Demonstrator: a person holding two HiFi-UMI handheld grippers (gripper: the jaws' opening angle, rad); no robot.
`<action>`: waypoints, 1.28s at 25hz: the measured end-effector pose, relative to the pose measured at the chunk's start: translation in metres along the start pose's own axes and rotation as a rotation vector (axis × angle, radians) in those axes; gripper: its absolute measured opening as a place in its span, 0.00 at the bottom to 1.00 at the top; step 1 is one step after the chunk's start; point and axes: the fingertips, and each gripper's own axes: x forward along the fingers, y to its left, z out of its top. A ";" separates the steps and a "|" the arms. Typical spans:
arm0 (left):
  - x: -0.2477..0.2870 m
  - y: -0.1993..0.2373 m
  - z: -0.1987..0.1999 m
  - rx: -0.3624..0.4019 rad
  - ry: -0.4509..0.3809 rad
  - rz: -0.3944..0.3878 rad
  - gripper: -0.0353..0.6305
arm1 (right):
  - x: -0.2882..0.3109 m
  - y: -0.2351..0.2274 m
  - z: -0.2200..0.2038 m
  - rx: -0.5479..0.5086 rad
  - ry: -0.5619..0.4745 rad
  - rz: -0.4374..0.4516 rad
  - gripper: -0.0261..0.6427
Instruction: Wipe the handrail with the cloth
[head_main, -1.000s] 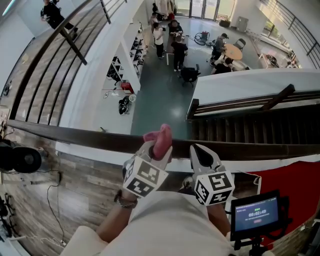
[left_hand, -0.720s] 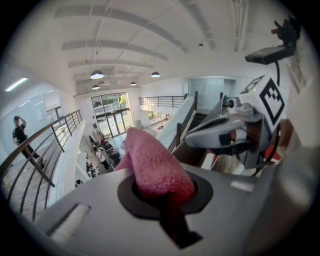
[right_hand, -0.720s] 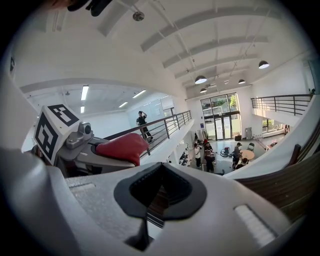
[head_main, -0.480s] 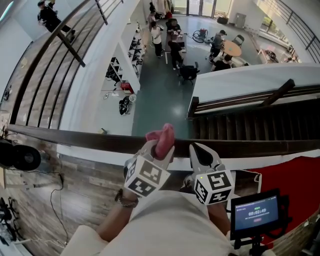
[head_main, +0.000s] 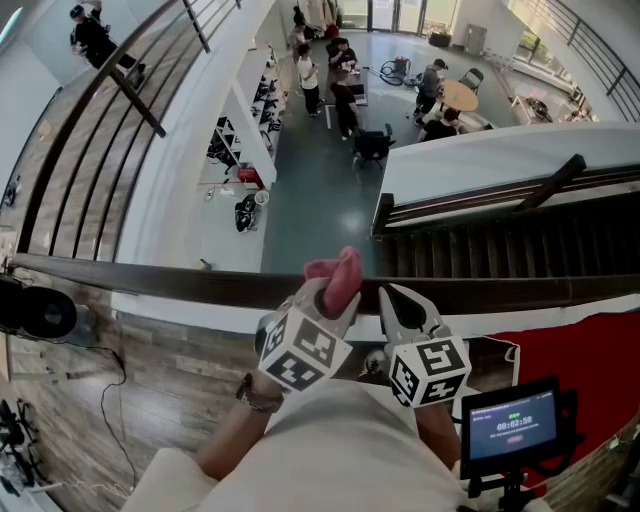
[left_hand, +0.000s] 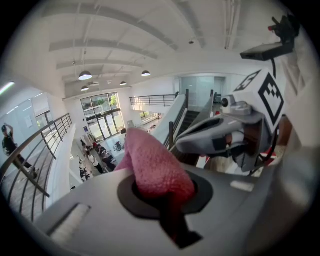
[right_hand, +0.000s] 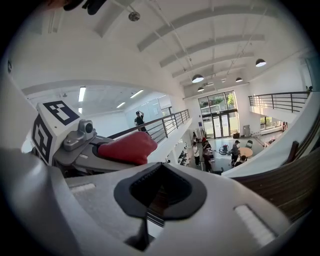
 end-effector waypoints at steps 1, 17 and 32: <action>0.001 -0.001 0.001 0.004 0.000 -0.003 0.11 | 0.000 0.000 0.000 0.008 -0.001 0.003 0.04; 0.010 -0.011 0.003 0.041 -0.003 -0.076 0.11 | 0.007 0.008 -0.003 0.011 0.005 0.001 0.04; -0.004 0.002 -0.013 0.039 -0.004 -0.107 0.11 | 0.018 0.024 -0.003 0.002 0.009 -0.009 0.04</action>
